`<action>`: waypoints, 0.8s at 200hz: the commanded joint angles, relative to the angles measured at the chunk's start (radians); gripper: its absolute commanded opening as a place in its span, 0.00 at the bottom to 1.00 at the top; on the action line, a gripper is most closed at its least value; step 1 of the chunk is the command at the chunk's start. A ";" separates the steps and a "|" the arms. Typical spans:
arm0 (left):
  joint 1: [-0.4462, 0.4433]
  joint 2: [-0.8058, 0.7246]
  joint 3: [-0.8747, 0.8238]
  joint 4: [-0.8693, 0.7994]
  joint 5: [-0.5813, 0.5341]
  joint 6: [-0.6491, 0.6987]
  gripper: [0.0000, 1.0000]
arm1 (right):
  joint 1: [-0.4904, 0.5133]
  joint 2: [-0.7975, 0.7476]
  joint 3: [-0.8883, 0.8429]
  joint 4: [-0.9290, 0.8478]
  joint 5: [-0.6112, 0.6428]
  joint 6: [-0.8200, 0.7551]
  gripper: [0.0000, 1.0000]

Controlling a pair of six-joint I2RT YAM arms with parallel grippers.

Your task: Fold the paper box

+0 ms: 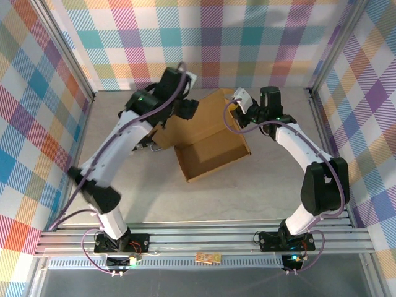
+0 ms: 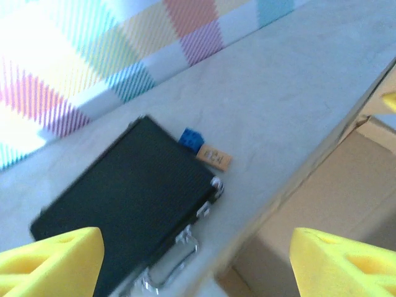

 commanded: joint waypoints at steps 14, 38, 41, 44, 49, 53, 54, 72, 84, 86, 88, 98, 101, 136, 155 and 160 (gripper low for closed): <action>0.046 -0.351 -0.432 0.160 0.034 -0.325 0.85 | -0.035 -0.038 -0.018 0.067 -0.055 0.034 0.00; 0.140 -0.496 -0.656 0.193 0.099 -0.395 0.81 | -0.054 -0.036 -0.023 0.067 -0.077 0.037 0.00; 0.156 -0.503 -0.674 0.194 0.107 -0.390 0.80 | -0.056 -0.035 -0.023 0.065 -0.079 0.036 0.00; 0.170 -0.510 -0.691 0.197 0.117 -0.383 0.80 | -0.057 -0.034 -0.024 0.064 -0.081 0.032 0.00; 0.198 -0.516 -0.712 0.203 0.136 -0.371 0.78 | -0.058 -0.034 -0.024 0.060 -0.086 0.030 0.00; 0.217 -0.517 -0.725 0.209 0.152 -0.358 0.76 | -0.061 -0.033 -0.025 0.059 -0.090 0.028 0.00; 0.223 -0.518 -0.728 0.211 0.153 -0.354 0.76 | -0.061 -0.033 -0.025 0.058 -0.091 0.028 0.00; 0.282 -0.502 -0.786 0.291 0.193 -0.259 0.70 | -0.067 -0.029 -0.026 0.050 -0.104 0.027 0.00; 0.317 -0.484 -0.823 0.372 0.219 -0.203 0.67 | -0.070 -0.026 -0.026 0.044 -0.109 0.027 0.00; 0.324 -0.482 -0.830 0.389 0.229 -0.196 0.67 | -0.071 -0.026 -0.026 0.043 -0.109 0.027 0.00; 0.332 -0.480 -0.838 0.409 0.243 -0.190 0.67 | -0.072 -0.025 -0.025 0.043 -0.111 0.027 0.00; 0.364 -0.469 -0.880 0.516 0.300 -0.171 0.66 | -0.073 -0.022 -0.022 0.035 -0.118 0.028 0.00; 0.374 -0.465 -0.894 0.547 0.315 -0.168 0.66 | -0.073 -0.021 -0.022 0.033 -0.121 0.028 0.00; 0.444 -0.388 -0.947 0.790 0.490 -0.117 0.71 | -0.076 -0.006 -0.008 0.012 -0.148 0.039 0.00; 0.444 -0.328 -0.925 0.816 0.561 -0.085 0.71 | -0.076 0.003 0.000 0.012 -0.151 0.046 0.00; 0.444 -0.315 -0.923 0.822 0.567 -0.079 0.71 | -0.077 0.007 0.003 0.012 -0.152 0.048 0.00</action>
